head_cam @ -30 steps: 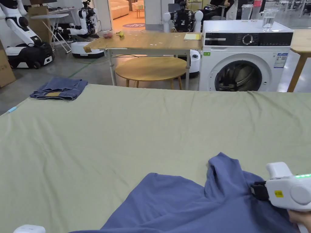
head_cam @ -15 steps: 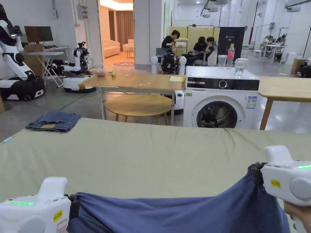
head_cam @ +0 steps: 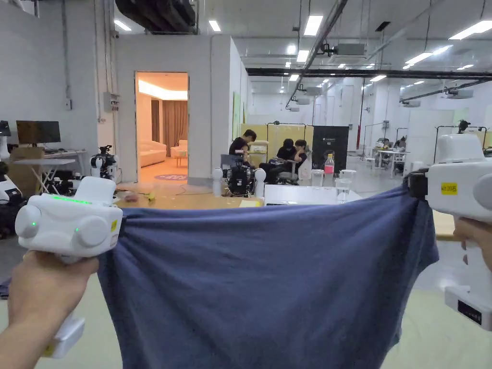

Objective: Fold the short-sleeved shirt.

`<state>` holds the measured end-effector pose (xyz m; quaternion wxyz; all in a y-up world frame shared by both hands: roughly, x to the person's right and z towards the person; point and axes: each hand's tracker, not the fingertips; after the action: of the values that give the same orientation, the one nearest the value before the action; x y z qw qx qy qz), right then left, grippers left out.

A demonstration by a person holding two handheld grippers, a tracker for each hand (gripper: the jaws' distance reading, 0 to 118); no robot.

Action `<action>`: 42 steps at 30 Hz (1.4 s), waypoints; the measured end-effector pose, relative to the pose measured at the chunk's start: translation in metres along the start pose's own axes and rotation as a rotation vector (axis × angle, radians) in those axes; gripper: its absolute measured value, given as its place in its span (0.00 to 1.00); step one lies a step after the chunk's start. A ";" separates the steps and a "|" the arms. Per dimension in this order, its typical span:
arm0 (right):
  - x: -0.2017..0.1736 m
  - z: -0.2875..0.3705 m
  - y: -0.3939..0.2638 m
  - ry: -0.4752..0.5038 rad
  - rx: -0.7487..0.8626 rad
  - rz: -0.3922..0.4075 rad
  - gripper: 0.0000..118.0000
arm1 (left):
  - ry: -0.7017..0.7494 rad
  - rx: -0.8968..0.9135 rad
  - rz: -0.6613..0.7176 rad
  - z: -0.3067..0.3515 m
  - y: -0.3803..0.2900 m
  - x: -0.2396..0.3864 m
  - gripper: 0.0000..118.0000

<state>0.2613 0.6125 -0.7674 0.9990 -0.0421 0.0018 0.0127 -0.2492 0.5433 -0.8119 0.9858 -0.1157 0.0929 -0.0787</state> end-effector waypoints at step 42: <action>0.000 0.234 -0.475 -0.044 -0.599 -0.024 0.00 | -0.165 -0.396 0.092 0.204 -0.433 0.006 0.00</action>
<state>0.2738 0.1590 -0.4941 0.9419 -0.3349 -0.0244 0.0020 -0.2606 0.1694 -0.5127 0.9506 -0.3088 0.0306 -0.0043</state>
